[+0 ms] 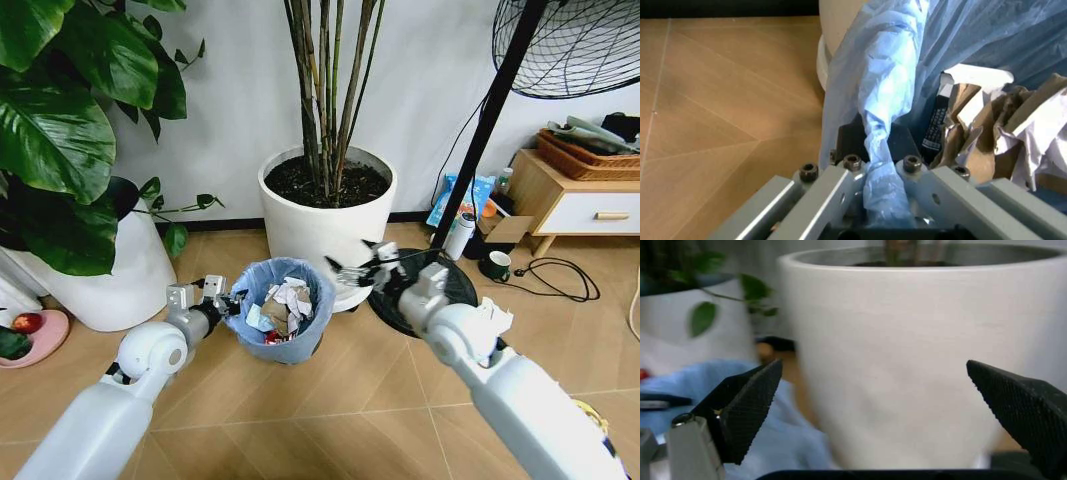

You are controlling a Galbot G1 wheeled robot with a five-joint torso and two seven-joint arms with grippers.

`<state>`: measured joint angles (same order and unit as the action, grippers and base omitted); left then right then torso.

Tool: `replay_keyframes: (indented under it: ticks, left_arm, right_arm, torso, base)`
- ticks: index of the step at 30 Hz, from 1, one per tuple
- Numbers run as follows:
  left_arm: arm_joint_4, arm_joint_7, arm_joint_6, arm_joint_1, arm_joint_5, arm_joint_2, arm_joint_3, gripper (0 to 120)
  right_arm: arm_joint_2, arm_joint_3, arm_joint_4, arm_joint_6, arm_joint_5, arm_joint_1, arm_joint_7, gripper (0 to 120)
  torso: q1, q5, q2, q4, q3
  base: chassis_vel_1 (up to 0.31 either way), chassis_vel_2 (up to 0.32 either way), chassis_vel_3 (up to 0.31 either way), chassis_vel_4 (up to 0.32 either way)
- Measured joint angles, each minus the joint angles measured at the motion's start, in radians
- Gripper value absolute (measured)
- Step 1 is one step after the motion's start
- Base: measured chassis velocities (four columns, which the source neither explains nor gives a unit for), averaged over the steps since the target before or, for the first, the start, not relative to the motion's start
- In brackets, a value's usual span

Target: Pick up the trash bin and place the garbage on the floor into it.

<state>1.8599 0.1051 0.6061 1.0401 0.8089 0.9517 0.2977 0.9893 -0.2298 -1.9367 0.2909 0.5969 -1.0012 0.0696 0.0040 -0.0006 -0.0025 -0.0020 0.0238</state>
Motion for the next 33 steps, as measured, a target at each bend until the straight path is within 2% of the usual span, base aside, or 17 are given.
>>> replay_keyframes:
  ticks: [3, 8, 17, 22, 33]
  left_arm:
    - [0.011, 0.0, -0.003, 0.016, -0.005, 0.0, 0.014, 0]
    - [0.024, 0.003, -0.007, 0.034, -0.01, 0.001, 0.027, 0]
    - [0.044, 0.015, -0.011, 0.048, -0.013, 0.002, 0.042, 0]
    - [0.048, 0.015, -0.013, 0.057, -0.014, 0.002, 0.044, 0]
    - [0.054, 0.014, -0.017, 0.061, -0.015, -0.001, 0.044, 0]
  right_arm:
    - [-0.011, -0.113, -0.018, -0.015, -0.029, -0.119, 0.016, 100]
    - [-0.001, -0.158, -0.032, -0.026, -0.059, -0.209, 0.017, 100]
    - [0.1, -0.255, -0.045, -0.053, -0.139, -0.379, 0.01, 100]
    - [0.141, -0.295, -0.055, -0.069, -0.161, -0.432, 0.01, 100]
    - [0.156, -0.348, -0.066, -0.084, -0.162, -0.476, 0.008, 100]
  torso:
    - [0.0, -0.0001, 0.0, -0.0006, 0.0]
    - [0.0, -0.0001, 0.0, -0.0002, 0.0]
    - [0.0, -0.0004, 0.0, -0.0002, 0.0]
    - [0.0, -0.0003, 0.0, -0.0003, 0.0]
    - [0.0, -0.0002, 0.0, -0.0003, 0.0]
  base:
    - [0.0, 0.0, 0.0, 0.0]
    - [0.0, 0.0, 0.0, 0.0]
    - [0.0, 0.0, 0.0, 0.0]
    - [0.0, 0.0, 0.0, 0.0]
    - [0.0, 0.0, 0.0, 0.0]
